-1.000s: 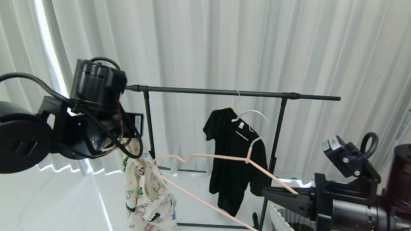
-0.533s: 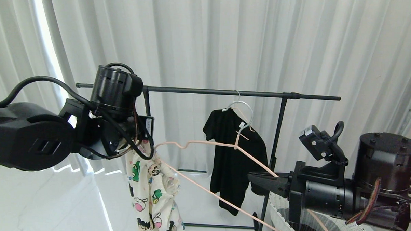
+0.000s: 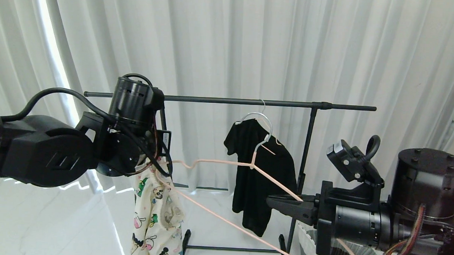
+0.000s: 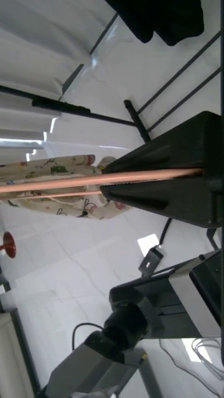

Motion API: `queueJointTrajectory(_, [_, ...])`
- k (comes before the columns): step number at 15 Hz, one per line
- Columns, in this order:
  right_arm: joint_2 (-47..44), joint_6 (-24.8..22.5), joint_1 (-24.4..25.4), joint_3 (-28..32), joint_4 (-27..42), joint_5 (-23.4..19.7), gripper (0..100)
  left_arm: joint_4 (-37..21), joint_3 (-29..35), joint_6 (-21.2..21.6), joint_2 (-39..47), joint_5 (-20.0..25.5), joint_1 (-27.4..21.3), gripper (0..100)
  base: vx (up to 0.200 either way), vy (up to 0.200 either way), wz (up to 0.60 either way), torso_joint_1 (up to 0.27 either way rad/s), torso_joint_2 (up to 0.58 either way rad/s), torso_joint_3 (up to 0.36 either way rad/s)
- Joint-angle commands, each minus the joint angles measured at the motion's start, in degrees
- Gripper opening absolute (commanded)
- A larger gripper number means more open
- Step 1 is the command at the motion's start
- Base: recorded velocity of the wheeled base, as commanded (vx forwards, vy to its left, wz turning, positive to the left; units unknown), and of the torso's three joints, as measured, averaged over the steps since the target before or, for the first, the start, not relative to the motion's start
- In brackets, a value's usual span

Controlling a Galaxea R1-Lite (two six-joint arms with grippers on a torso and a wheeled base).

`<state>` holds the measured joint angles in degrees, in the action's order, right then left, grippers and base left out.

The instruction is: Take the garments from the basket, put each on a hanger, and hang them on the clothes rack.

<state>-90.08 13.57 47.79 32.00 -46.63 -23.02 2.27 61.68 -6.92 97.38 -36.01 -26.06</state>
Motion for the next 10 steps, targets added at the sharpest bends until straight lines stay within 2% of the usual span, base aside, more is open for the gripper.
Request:
queueJointTrajectory(1, [-1.15,-0.03,-0.24,1.05,-0.04,1.22,0,0.02,0.01,-0.02,-0.35,-0.38,-0.13,0,0.000,0.000,0.00,0.000,0.00,0.000])
queueJointTrajectory(3, [-3.18,0.41,-0.24,3.33,-0.13,3.59,0,-0.07,0.01,-0.02,-0.61,-0.73,-0.74,0,0.000,0.000,0.00,0.000,0.00,0.000])
queueJointTrajectory(8, [-4.76,0.85,-0.06,5.88,-0.13,3.77,0,0.02,0.01,-0.02,-0.79,-0.73,-1.53,0,0.000,0.000,0.00,0.000,0.00,0.000])
queueJointTrajectory(9, [-5.02,0.76,-0.06,5.88,-0.13,3.77,0,0.02,0.01,-0.11,-0.79,-0.64,-2.15,0,0.000,0.000,0.00,0.000,0.00,0.000])
queueJointTrajectory(10, [-5.72,0.76,-0.06,6.06,-0.22,3.86,0,-0.07,-0.07,-1.25,-0.79,-0.64,-4.87,0,0.000,0.000,0.00,0.000,0.00,0.000])
